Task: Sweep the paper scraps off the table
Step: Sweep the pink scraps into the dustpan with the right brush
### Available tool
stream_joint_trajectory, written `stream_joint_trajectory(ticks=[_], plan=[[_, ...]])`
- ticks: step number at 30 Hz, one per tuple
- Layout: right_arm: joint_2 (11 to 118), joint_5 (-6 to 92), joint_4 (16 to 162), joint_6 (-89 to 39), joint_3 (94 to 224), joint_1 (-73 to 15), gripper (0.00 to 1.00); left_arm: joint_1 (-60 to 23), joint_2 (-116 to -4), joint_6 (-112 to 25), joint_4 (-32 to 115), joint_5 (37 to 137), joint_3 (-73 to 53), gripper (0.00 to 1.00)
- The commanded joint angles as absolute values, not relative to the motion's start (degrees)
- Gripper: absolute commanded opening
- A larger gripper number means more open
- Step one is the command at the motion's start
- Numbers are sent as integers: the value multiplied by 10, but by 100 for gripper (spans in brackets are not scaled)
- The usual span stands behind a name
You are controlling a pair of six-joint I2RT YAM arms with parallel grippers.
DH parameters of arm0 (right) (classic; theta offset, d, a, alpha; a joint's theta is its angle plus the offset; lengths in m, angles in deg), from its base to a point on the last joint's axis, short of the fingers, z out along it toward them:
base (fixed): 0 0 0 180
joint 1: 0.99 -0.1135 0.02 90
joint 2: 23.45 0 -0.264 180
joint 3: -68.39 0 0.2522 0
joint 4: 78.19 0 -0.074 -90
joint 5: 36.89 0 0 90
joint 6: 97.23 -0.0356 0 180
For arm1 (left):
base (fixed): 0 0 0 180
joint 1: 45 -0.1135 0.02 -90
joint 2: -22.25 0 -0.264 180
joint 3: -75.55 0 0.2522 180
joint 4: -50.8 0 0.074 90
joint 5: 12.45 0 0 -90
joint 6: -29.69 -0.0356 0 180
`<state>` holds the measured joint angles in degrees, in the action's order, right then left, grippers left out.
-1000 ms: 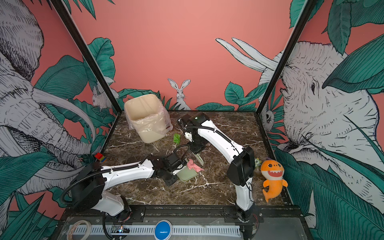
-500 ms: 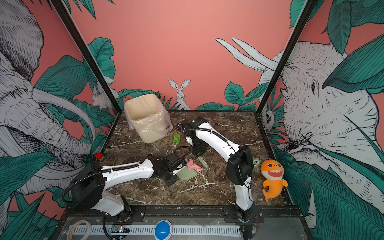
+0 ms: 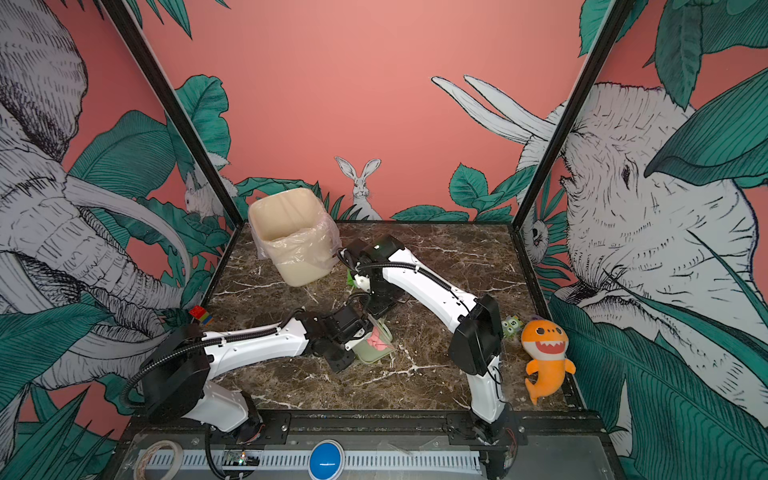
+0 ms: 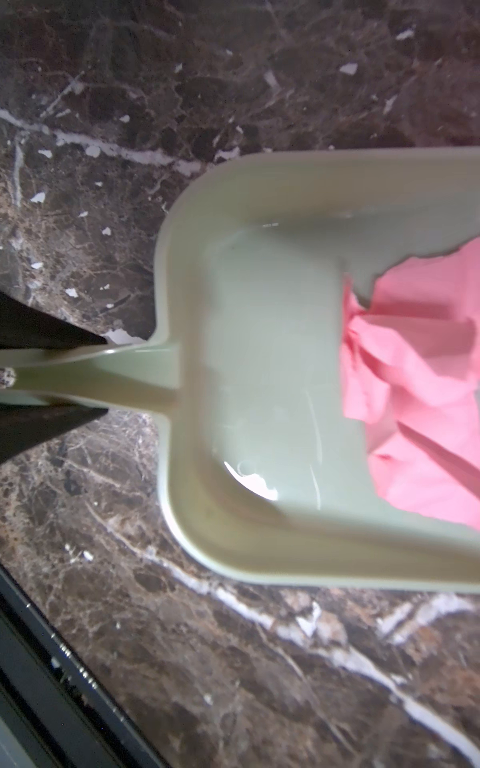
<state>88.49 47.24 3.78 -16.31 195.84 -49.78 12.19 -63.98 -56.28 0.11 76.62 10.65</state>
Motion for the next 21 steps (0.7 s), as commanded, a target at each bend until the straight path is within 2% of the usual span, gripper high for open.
stream_joint_trajectory(ticks=[1,10,21], plan=[[883,427,31,-175,1978,-521,0,120,-643,-562,0,770,110,14],[878,540,-5,-153,1964,-482,0,120,-639,-562,-2,769,113,14],[917,547,4,-144,1957,-477,0,120,-638,-560,-5,767,109,14]])
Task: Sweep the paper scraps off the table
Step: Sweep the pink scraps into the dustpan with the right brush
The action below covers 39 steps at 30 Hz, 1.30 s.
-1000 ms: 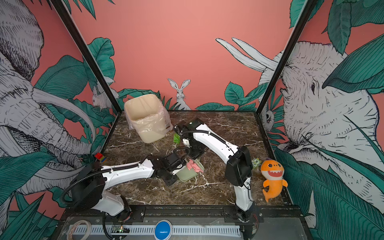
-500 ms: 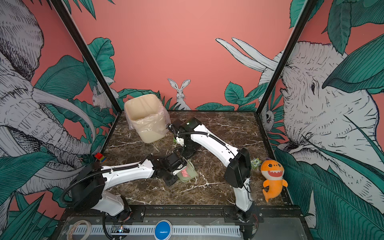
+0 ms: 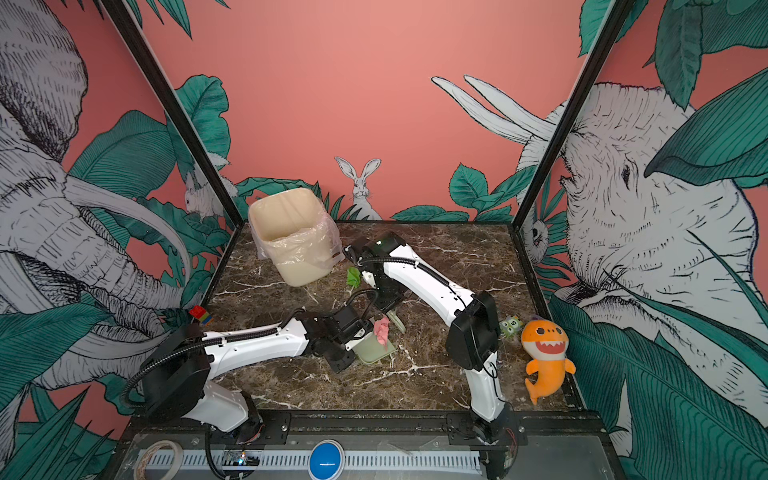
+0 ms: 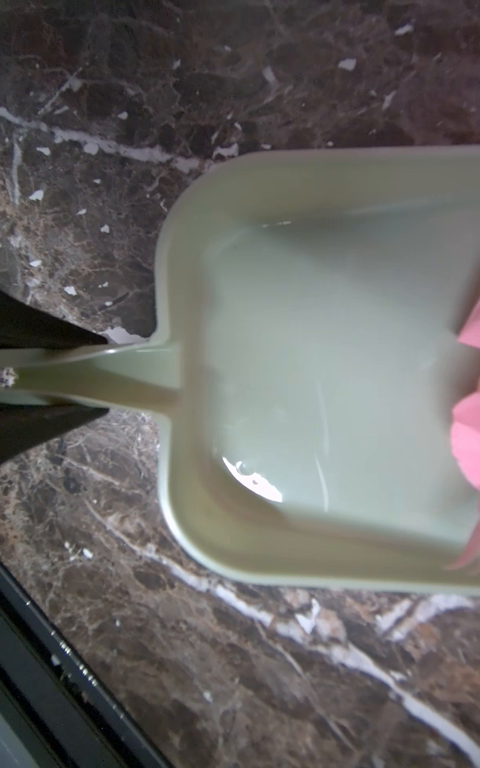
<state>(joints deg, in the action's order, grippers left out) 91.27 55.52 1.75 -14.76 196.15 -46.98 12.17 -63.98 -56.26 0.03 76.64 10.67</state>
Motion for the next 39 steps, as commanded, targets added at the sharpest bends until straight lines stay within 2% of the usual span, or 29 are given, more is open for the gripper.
stream_joint_trajectory(ticks=[1,10,23,39], plan=[[916,540,5,-144,1954,-479,0,120,-638,-560,-5,767,109,14],[886,469,20,-168,1939,-525,0,120,-642,-559,-4,764,107,14],[868,424,28,-198,1965,-558,0,120,-642,-554,-2,754,107,14],[767,471,26,-187,1885,-466,0,120,-601,-551,17,737,127,14]])
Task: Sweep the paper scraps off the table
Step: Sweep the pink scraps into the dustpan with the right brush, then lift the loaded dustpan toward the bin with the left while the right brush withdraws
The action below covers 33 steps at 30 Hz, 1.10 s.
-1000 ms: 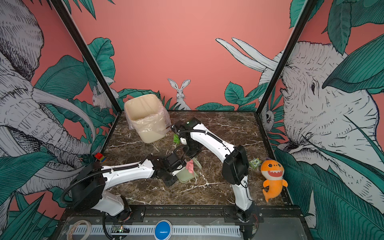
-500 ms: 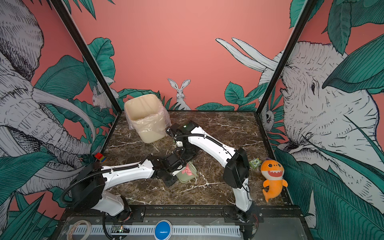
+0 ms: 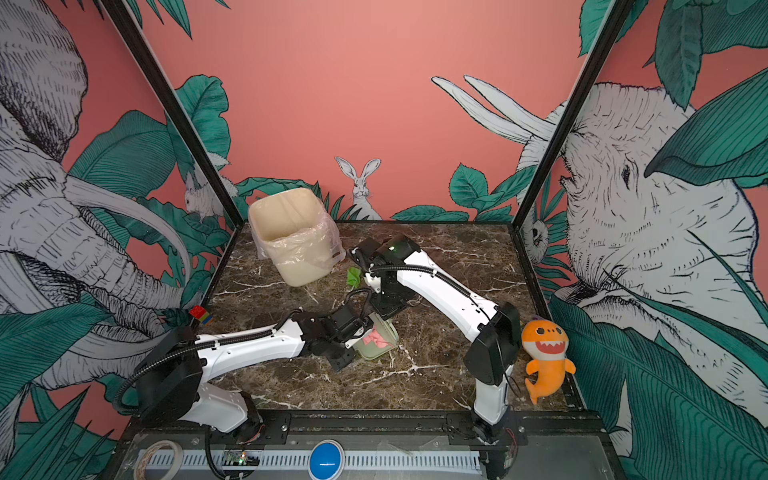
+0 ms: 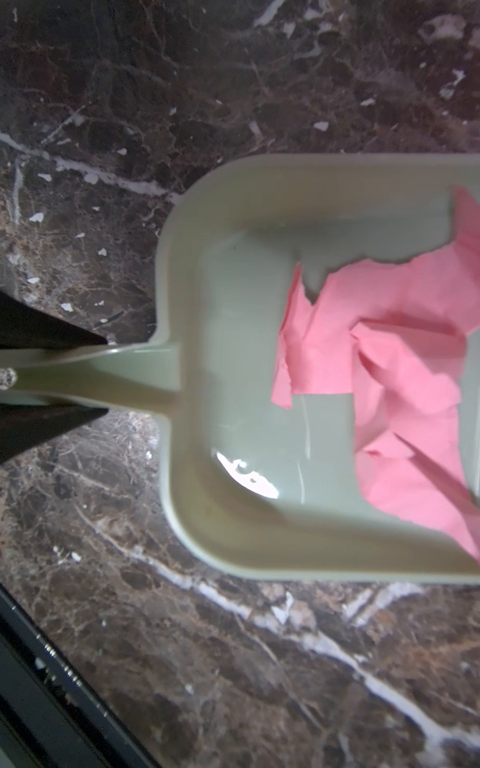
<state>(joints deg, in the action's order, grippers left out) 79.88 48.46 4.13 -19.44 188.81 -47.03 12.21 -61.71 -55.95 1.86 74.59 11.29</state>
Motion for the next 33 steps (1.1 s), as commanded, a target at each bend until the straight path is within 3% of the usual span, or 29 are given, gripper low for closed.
stream_joint_trajectory(ticks=[1,19,33], plan=[[762,472,24,-186,1883,-462,0,120,-597,-551,20,736,128,14],[641,462,57,-183,1793,-351,0,77,-434,-526,7,726,116,14],[600,443,76,-188,1737,-328,0,17,-427,-536,-187,737,-96,15]])
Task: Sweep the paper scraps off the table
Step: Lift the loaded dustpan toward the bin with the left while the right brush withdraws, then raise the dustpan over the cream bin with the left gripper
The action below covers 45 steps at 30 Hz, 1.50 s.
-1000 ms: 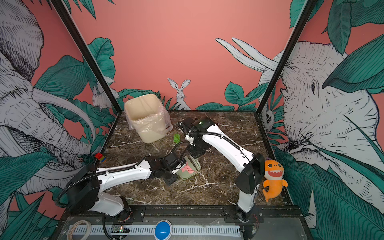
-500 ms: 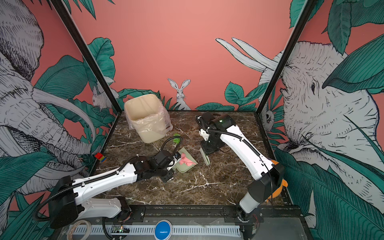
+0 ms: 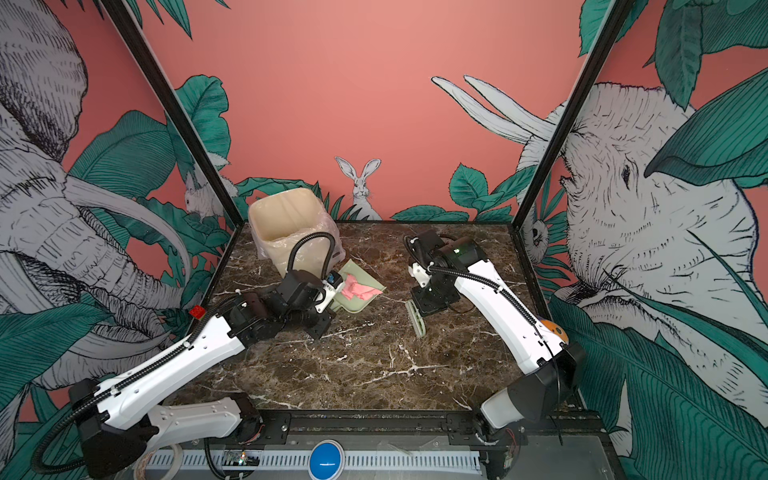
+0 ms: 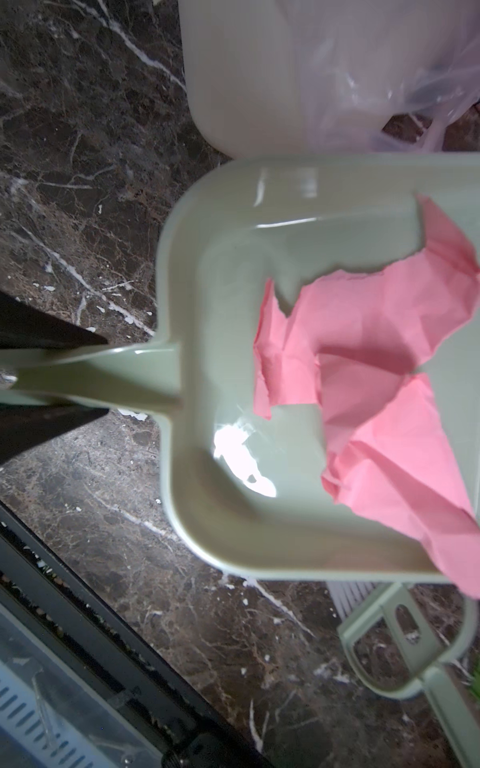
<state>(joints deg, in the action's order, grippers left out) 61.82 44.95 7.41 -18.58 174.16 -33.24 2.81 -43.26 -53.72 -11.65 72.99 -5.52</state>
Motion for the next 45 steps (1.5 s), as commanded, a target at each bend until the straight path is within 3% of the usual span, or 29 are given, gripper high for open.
stream_joint_trajectory(ticks=[1,7,14,36,45], plan=[[599,442,76,-188,1736,-326,0,9,-428,-536,-202,737,-113,15],[596,438,76,-186,1737,-323,0,-45,-433,-551,-288,738,-203,15],[597,431,78,-182,1744,-321,0,-163,-442,-591,-353,744,-288,15],[595,405,72,-152,1741,-296,0,-416,-489,-658,-316,778,-336,16],[583,395,78,-153,1719,-295,0,-460,-563,-694,-306,735,-397,16]])
